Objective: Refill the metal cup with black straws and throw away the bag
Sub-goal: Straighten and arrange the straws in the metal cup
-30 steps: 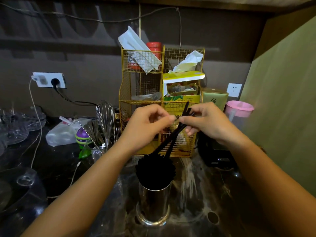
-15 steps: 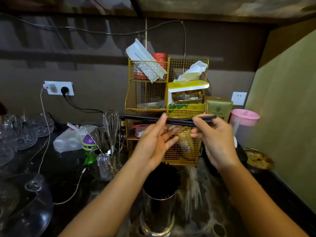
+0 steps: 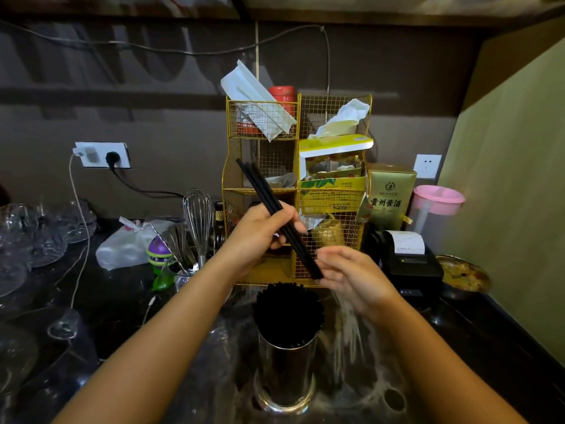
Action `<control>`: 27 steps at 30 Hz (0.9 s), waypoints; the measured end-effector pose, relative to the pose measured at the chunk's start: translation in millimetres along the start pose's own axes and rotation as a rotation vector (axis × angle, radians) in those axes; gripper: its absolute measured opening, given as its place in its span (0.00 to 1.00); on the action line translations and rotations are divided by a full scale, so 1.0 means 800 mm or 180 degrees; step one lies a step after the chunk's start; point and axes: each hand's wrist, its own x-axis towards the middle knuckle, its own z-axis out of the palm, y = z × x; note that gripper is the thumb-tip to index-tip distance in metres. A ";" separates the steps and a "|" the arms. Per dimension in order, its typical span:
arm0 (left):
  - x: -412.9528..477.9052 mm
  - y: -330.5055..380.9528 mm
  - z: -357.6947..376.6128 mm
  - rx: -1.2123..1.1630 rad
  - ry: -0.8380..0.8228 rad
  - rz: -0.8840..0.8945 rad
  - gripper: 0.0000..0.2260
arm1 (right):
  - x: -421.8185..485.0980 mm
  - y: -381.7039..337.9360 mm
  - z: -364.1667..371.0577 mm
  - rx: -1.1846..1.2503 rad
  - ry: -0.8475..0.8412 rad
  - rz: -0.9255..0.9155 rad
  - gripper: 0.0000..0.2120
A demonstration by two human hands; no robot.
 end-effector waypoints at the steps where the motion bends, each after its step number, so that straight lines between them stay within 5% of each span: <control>1: -0.001 -0.001 0.000 0.0169 -0.0202 0.0036 0.12 | -0.001 -0.004 -0.001 -0.0458 0.0075 -0.0081 0.13; 7: -0.007 -0.023 0.013 0.0817 -0.1248 -0.0045 0.12 | -0.017 -0.047 0.011 -0.1256 -0.0190 -0.1474 0.24; 13: -0.010 -0.049 0.019 0.1557 -0.1515 -0.0044 0.10 | -0.016 -0.055 0.023 -0.2189 -0.0373 -0.2274 0.24; 17: -0.016 -0.065 0.021 0.1773 -0.1483 -0.0092 0.10 | -0.005 -0.033 0.023 -0.2904 -0.0091 -0.2540 0.17; 20: -0.021 -0.074 0.024 0.2115 -0.1311 -0.0052 0.05 | 0.002 -0.009 0.021 -0.2943 0.0005 -0.2657 0.13; 27: -0.037 -0.095 0.026 0.2643 -0.0847 0.0370 0.11 | 0.012 0.042 0.009 -0.2892 0.0064 -0.2673 0.11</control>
